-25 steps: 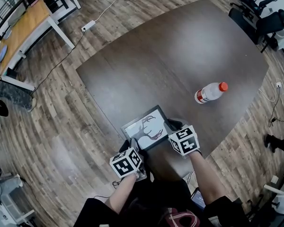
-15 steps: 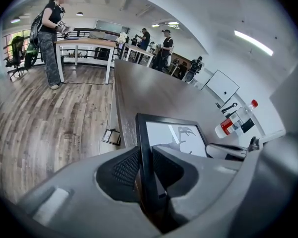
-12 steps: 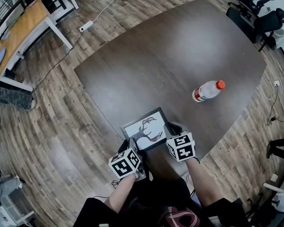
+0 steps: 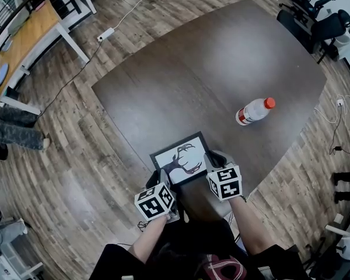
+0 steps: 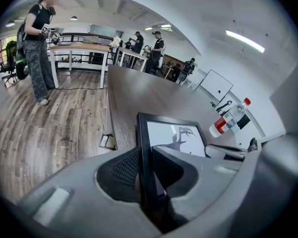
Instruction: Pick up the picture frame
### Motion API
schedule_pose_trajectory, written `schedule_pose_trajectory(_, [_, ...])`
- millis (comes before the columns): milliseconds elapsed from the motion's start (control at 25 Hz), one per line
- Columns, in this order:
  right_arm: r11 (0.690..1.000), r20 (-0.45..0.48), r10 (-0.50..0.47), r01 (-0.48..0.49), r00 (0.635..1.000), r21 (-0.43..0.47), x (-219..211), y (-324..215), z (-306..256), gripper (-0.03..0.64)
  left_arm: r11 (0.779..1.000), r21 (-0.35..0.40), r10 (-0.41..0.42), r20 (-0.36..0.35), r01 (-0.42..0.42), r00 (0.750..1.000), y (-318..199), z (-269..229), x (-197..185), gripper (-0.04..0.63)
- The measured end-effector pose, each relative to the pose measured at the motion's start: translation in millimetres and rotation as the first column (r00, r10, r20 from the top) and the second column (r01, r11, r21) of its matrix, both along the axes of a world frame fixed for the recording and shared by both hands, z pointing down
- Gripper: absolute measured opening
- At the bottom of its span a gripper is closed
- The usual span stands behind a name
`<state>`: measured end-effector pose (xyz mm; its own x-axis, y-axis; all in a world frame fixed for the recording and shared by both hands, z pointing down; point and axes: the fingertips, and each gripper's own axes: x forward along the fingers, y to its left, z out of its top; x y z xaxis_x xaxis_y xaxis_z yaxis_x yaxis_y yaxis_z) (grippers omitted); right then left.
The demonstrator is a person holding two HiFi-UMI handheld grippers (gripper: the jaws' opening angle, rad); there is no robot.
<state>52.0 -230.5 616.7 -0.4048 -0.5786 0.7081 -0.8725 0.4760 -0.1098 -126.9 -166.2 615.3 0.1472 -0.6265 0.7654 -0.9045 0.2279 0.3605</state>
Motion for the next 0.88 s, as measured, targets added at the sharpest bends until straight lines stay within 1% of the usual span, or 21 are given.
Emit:
schedule_pose_trajectory(160, [1.000,0.016,0.027,-0.027,1.000,0.011,5.3,4.1,-6.1,0.071,1.000,0.008,0.000,-0.008,0.000,1.000,-0.4,-5.7,2.7,0.077])
schedule_pose_trajectory(360, [0.996,0.024,0.064,-0.065,0.998,0.055,10.3,5.9,-19.7,0.070,0.997,0.059,0.040,0.011,-0.041,0.999,-4.3,-20.3,6.2,0.075])
schedule_pose_trajectory(520, [0.992,0.038,0.089,-0.092,0.995,0.089,16.3,6.7,-34.8,0.070,0.995,0.086,0.046,-0.001,-0.046,0.999,-8.4,-30.5,10.3,0.075])
schedule_pose_trajectory(680, [0.981,0.048,0.124,-0.129,0.991,0.141,24.6,8.6,-56.4,0.069,0.989,0.138,0.061,0.001,-0.061,0.998,-14.1,-49.2,16.8,0.075])
schedule_pose_trajectory(880, [0.964,0.063,0.163,-0.172,0.985,0.202,30.7,9.9,-76.3,0.069,0.977,0.204,0.055,0.010,-0.056,0.998,-18.9,-70.5,20.3,0.074])
